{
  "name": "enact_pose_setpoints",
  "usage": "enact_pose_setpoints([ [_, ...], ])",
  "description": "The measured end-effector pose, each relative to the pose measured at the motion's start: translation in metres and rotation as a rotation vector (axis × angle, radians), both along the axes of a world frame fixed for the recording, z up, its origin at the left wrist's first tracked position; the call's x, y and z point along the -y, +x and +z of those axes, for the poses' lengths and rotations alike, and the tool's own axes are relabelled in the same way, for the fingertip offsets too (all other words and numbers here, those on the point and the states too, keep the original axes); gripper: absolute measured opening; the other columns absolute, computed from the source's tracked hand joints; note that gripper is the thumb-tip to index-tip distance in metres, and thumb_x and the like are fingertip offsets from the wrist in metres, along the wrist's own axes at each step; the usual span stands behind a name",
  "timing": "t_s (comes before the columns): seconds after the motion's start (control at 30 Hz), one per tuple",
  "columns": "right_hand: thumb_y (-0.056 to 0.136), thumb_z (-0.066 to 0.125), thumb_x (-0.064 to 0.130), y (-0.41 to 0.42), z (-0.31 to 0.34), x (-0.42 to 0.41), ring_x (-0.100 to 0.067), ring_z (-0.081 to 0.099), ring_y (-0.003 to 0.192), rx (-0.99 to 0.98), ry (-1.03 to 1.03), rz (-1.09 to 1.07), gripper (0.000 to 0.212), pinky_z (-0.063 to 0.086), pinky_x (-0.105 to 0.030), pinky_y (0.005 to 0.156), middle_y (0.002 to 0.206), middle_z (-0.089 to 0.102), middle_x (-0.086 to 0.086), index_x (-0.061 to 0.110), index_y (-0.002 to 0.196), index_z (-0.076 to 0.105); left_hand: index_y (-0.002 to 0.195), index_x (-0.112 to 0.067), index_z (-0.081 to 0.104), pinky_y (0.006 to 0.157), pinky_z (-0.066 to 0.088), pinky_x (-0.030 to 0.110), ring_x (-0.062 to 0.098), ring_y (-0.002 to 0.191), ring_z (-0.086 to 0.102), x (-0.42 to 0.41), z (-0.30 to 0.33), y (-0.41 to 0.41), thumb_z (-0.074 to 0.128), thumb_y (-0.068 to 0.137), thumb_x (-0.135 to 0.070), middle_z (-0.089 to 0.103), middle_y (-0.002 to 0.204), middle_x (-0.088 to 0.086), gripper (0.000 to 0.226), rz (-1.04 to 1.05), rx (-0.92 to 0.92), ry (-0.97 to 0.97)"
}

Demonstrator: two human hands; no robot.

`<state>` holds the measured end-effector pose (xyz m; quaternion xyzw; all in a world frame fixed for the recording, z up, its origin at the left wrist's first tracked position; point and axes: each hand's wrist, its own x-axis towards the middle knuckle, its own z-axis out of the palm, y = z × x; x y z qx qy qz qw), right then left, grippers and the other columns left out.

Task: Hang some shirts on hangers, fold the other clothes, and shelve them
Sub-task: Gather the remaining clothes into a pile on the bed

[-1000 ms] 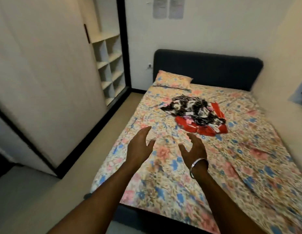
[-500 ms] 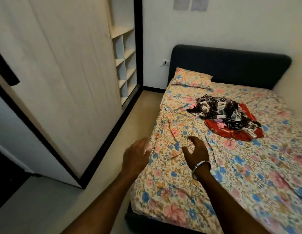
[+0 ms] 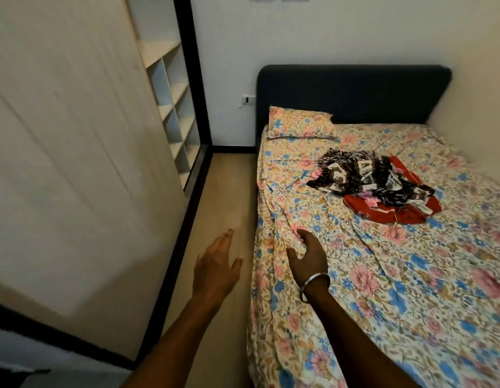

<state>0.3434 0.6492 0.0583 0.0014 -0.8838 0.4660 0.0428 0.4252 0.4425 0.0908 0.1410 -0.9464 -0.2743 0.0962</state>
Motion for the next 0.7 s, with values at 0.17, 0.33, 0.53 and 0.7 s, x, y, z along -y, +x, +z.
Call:
enact_pose_setpoints([
  [0.17,0.09,0.07,0.022,-0.032,-0.001,0.065,-0.026,0.052,0.129,-0.016,-0.019,-0.134,0.051,0.044,-0.046,0.107,0.139,0.056,-0.003,0.022,0.139,0.053,0.158,-0.029,0.03,0.113,0.041,0.041,0.015,0.143,0.042,0.072,-0.014,-0.064,0.066,0.094,-0.038,0.039,0.159,-0.005,0.074,-0.163,-0.008,0.039],
  [0.33,0.09,0.07,0.021,-0.048,0.0,0.127,-0.022,0.053,0.127,-0.035,-0.024,-0.275,0.051,0.044,-0.043,0.107,0.138,0.057,0.0,0.021,0.138,0.055,0.157,-0.029,0.032,0.114,0.039,0.037,0.015,0.144,0.04,0.14,-0.019,-0.123,0.066,0.095,-0.034,0.04,0.159,-0.007,0.072,-0.285,0.003,0.095],
  [0.53,0.092,0.069,0.025,-0.05,0.011,0.157,-0.017,0.054,0.125,-0.036,0.008,-0.426,0.048,0.046,-0.039,0.104,0.136,0.057,0.004,0.025,0.137,0.054,0.155,-0.026,0.037,0.109,0.041,0.032,0.019,0.139,0.046,0.179,-0.012,-0.183,0.068,0.095,-0.031,0.046,0.155,-0.002,0.068,-0.414,-0.013,0.154],
  [0.7,0.093,0.068,0.025,-0.067,0.004,0.142,-0.017,0.053,0.126,0.002,0.017,-0.536,0.048,0.045,-0.039,0.105,0.137,0.057,0.004,0.024,0.139,0.054,0.156,-0.032,0.035,0.107,0.049,0.038,0.018,0.137,0.048,0.151,-0.018,-0.223,0.067,0.097,-0.034,0.045,0.155,-0.007,0.068,-0.523,-0.001,0.242],
])
